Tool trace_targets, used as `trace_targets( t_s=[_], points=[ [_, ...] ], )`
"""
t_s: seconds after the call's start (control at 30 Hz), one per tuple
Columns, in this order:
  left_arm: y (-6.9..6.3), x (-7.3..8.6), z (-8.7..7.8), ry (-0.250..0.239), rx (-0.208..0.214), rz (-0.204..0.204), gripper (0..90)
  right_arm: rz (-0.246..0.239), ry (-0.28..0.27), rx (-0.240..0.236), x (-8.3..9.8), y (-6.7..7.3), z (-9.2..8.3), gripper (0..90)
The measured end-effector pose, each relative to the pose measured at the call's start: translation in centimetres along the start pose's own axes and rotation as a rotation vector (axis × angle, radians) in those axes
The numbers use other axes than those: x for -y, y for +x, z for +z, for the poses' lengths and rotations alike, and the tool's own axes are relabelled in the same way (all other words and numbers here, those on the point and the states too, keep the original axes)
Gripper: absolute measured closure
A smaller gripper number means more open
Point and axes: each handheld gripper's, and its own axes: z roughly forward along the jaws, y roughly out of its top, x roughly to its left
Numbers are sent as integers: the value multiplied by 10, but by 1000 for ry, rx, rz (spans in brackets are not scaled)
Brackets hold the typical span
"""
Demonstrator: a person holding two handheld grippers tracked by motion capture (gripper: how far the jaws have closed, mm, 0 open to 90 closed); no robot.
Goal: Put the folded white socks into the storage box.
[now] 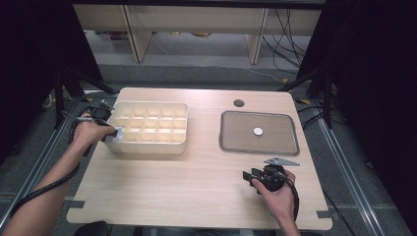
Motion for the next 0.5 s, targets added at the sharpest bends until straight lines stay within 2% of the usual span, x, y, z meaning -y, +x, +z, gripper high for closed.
trace_targets(
  t_s=[0.03,0.07,0.1,0.13,0.17,0.2,0.23,0.27,0.3,0.33,0.4,0.43,0.5],
  points=[
    [1,-1,1,6,-2,28,802,-3,6,16,0,0,-1,547],
    [-1,-1,2,12,-2,-2,807,2,-8,4,0,0,0,547],
    [0,-2,3,21,-1,28,810,-36,-8,18,-1,-3,-1,547],
    [-2,-2,3,35,-5,15,812,-32,-4,18,-1,-4,-2,547],
    [0,-2,5,29,0,26,813,-32,-4,18,0,-4,-2,547],
    [-2,-1,6,29,4,-6,814,-33,-4,18,0,-4,-1,547],
    [-1,-1,7,30,6,-6,815,2,4,6,1,-2,-1,547],
    [0,-1,7,29,8,-8,816,5,-2,3,1,-1,0,547],
    [1,-1,8,30,10,0,816,8,2,1,1,-1,-1,547],
    [3,-1,8,30,10,25,816,-28,-3,10,1,-4,-1,547],
    [1,0,8,24,12,-9,815,-21,-2,15,0,-4,-1,547],
    [1,1,7,20,16,-13,814,-29,-6,12,0,-5,-1,547],
    [2,1,4,10,25,-12,802,-16,-6,7,0,-3,-2,547]
  ],
)
